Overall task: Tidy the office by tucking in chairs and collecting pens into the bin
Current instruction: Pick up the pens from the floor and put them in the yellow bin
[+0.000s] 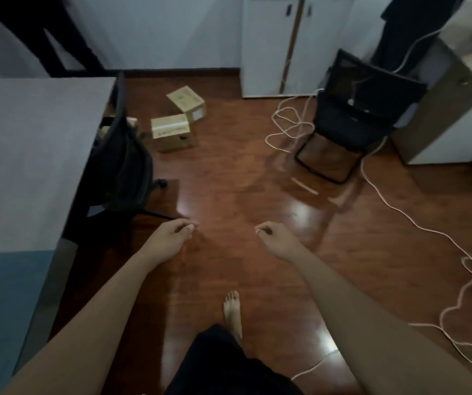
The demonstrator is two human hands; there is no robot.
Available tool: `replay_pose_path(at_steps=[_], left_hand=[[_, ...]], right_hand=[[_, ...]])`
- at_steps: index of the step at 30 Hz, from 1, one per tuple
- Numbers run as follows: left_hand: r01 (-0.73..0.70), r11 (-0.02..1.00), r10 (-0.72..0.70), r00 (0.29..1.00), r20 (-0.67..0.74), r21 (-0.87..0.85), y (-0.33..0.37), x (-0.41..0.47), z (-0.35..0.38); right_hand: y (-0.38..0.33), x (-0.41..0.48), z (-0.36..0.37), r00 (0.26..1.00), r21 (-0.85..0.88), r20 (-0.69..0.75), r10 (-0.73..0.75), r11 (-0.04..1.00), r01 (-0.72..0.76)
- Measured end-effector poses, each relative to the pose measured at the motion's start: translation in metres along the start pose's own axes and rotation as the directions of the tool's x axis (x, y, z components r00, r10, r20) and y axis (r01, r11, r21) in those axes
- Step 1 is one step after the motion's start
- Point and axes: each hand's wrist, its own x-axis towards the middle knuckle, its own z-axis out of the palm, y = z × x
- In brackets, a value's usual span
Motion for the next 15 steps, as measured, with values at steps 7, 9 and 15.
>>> replay_pose_path(at_steps=[7,9,15], left_hand=[[-0.098,0.993,0.08,0.973,0.217,0.072,0.09,0.1,0.068],[-0.13,0.988,0.103,0.954,0.282,0.081,0.114,0.122,0.092],[-0.216,0.968,0.136,0.882,0.45,0.13,0.172,0.172,0.175]], right_hand=[[0.084,0.014,-0.087,0.962,0.135,-0.181,0.204,0.974,-0.182],[0.107,0.006,-0.104,0.936,0.188,-0.221,0.275,0.953,-0.236],[0.181,-0.039,-0.137,0.817,0.381,-0.332,0.471,0.86,-0.341]])
